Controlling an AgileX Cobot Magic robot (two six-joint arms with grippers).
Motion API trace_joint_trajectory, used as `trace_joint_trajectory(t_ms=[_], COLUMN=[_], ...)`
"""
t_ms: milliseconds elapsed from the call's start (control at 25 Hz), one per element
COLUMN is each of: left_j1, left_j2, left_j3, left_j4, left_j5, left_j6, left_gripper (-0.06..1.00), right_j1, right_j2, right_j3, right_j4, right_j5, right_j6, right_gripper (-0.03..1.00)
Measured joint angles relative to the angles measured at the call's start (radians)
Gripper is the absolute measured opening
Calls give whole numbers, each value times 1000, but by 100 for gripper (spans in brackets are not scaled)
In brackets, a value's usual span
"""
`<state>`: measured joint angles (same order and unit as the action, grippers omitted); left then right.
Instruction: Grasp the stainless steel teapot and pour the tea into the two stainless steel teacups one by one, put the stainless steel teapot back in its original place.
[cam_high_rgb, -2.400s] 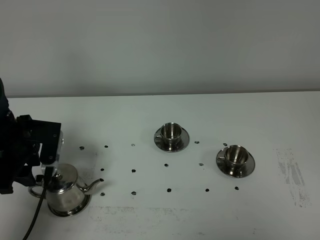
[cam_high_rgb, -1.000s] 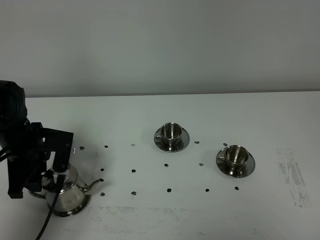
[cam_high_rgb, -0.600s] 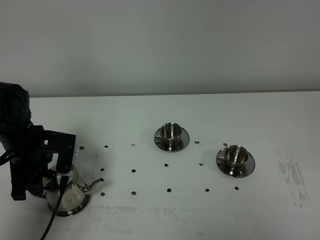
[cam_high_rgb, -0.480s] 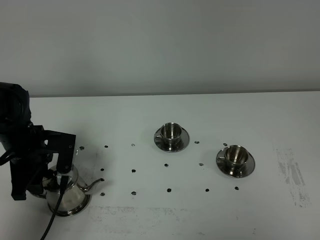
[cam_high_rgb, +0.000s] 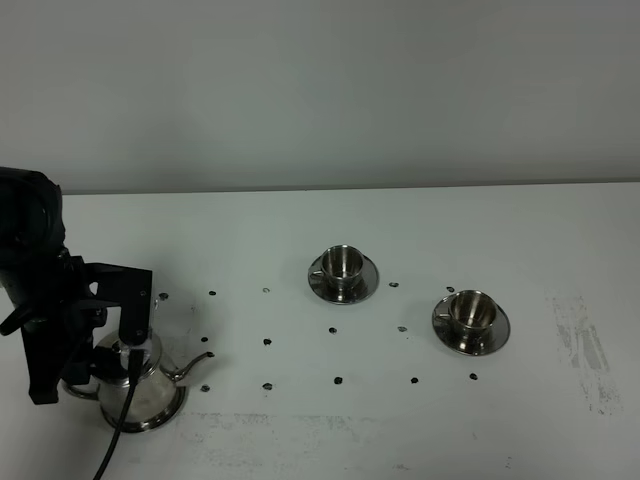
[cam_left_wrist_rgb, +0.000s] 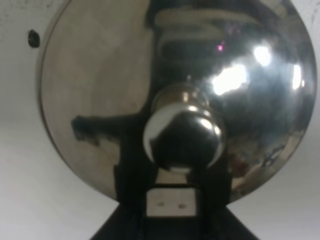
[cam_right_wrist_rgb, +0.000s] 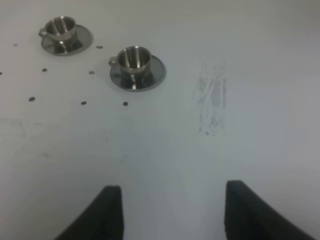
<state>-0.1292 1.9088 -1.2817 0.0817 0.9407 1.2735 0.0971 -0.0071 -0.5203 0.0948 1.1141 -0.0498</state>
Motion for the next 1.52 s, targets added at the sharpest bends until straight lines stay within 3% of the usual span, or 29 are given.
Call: trace_joint_trajectory(t_ms=[640,1040,1280,1520], left_j1=[-3,-28,-66,-103], left_j2=[-95,-135,-87,75], left_j3=[0,-17,-171,-431], left_j4=[-6,-58,-56,-55], left_j5=[-20,-62,-44,29], left_j6=[-10,6,-10,-11], left_gripper=[24,24,24,24], right_j1=[0,0,0,0], right_j2=[0,0,0,0], right_j3=[0,0,0,0], right_j4=[0,0,0,0], right_j5=[0,0,0,0], right_j6=[0,0,0,0], right_gripper=[45,45,45,45])
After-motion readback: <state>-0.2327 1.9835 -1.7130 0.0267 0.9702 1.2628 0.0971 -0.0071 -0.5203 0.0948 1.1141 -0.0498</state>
